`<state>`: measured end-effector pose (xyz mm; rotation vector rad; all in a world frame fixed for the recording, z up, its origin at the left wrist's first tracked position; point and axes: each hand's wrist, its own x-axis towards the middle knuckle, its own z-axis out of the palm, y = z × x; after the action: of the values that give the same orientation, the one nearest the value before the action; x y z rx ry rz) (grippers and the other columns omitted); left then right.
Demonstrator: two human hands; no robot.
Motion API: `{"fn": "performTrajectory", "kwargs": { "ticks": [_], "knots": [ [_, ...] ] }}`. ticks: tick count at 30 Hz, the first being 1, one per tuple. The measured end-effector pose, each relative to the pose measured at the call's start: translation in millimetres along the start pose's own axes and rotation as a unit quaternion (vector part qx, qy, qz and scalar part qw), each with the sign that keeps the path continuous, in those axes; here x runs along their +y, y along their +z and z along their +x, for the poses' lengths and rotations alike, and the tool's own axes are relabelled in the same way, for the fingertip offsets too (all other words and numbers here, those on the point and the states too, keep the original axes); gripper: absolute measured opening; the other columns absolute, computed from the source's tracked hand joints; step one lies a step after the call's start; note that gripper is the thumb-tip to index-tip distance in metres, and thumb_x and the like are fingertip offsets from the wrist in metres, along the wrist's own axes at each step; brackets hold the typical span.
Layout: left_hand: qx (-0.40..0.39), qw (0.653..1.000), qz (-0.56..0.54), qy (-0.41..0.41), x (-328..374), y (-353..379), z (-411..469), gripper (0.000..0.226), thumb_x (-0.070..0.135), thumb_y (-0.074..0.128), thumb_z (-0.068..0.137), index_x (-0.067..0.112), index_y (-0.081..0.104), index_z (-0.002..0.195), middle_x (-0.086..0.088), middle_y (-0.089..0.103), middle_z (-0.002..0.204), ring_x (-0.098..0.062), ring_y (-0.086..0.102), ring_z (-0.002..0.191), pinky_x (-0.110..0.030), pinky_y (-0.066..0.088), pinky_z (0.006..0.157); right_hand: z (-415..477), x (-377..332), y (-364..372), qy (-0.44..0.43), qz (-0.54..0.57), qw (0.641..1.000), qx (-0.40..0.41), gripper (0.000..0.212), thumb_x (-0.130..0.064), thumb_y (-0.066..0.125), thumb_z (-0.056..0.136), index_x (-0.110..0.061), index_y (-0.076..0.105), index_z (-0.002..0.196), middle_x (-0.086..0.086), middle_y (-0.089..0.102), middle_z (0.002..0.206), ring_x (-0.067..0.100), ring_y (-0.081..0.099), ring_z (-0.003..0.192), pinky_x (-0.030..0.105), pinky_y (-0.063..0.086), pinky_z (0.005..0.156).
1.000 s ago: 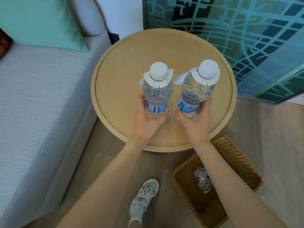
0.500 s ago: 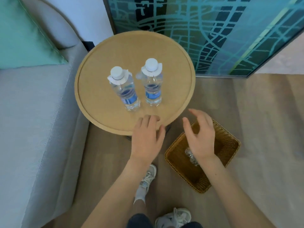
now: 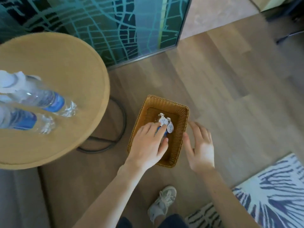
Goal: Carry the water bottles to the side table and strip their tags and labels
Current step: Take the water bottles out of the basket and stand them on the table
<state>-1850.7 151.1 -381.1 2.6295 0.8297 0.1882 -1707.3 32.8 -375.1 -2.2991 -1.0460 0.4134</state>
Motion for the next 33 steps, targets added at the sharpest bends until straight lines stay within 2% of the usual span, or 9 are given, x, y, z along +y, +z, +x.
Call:
{"fn": "performTrajectory", "kwargs": {
  "ticks": [6,10,16,20,26,30,33],
  "knots": [
    [-0.07,0.997,0.007,0.004,-43,76,13,0.053,0.042,0.034,0.098,0.01,0.062,0.13,-0.007,0.067,0.126,-0.025,0.062,0.115,-0.039,0.052,0.096,3,64,64,0.046,-0.009,0.999,0.005,0.055,-0.044,0.042,0.1,-0.011,0.053,0.143,0.01,0.057,0.142,0.029,0.052,0.128,0.046,0.045,0.106],
    [-0.081,0.997,0.005,-0.013,-94,153,30,0.046,0.038,0.046,0.1,0.014,0.056,0.138,-0.003,0.063,0.132,-0.023,0.057,0.122,-0.037,0.049,0.099,21,116,137,0.069,-0.004,0.997,0.027,0.052,-0.044,0.043,0.1,-0.017,0.051,0.143,0.006,0.056,0.141,0.023,0.051,0.127,0.042,0.046,0.102],
    [-0.115,0.988,-0.083,-0.057,-170,290,71,0.051,0.042,0.049,0.101,0.018,0.043,0.145,-0.002,0.053,0.142,-0.018,0.048,0.131,-0.03,0.043,0.101,54,203,270,0.107,0.015,0.993,0.05,0.051,-0.038,0.053,0.101,-0.016,0.047,0.147,0.007,0.055,0.142,0.025,0.052,0.128,0.038,0.045,0.102],
    [-0.149,0.971,-0.145,-0.117,-212,379,96,0.059,0.048,0.054,0.097,0.02,0.037,0.146,-0.001,0.049,0.144,-0.017,0.048,0.13,-0.031,0.042,0.102,73,258,348,0.162,0.039,0.984,0.058,0.057,-0.043,0.055,0.098,-0.022,0.041,0.149,0.003,0.05,0.145,0.02,0.051,0.129,0.028,0.042,0.097],
    [-0.164,0.94,-0.195,-0.226,-241,488,123,0.073,0.052,0.061,0.092,0.012,0.034,0.147,-0.009,0.044,0.148,-0.024,0.049,0.131,-0.036,0.043,0.103,99,312,431,0.232,0.028,0.971,0.051,0.066,-0.048,0.062,0.094,-0.018,0.035,0.146,0.007,0.05,0.14,0.024,0.056,0.122,0.037,0.053,0.092],
    [-0.168,0.922,-0.21,-0.281,-241,524,137,0.077,0.059,0.063,0.088,0.008,0.039,0.14,-0.012,0.046,0.14,-0.028,0.052,0.125,-0.033,0.042,0.09,108,326,456,0.29,0.024,0.955,0.054,0.075,-0.055,0.066,0.087,-0.011,0.036,0.14,0.012,0.05,0.135,0.03,0.055,0.121,0.04,0.052,0.092],
    [-0.167,0.924,-0.189,-0.288,-239,537,145,0.085,0.064,0.062,0.085,0.003,0.039,0.14,-0.016,0.045,0.141,-0.032,0.05,0.128,-0.037,0.043,0.098,111,329,465,0.318,0.033,0.946,0.048,0.075,-0.058,0.068,0.085,-0.007,0.04,0.133,0.014,0.051,0.132,0.032,0.055,0.12,0.043,0.052,0.095]
  ]
}}
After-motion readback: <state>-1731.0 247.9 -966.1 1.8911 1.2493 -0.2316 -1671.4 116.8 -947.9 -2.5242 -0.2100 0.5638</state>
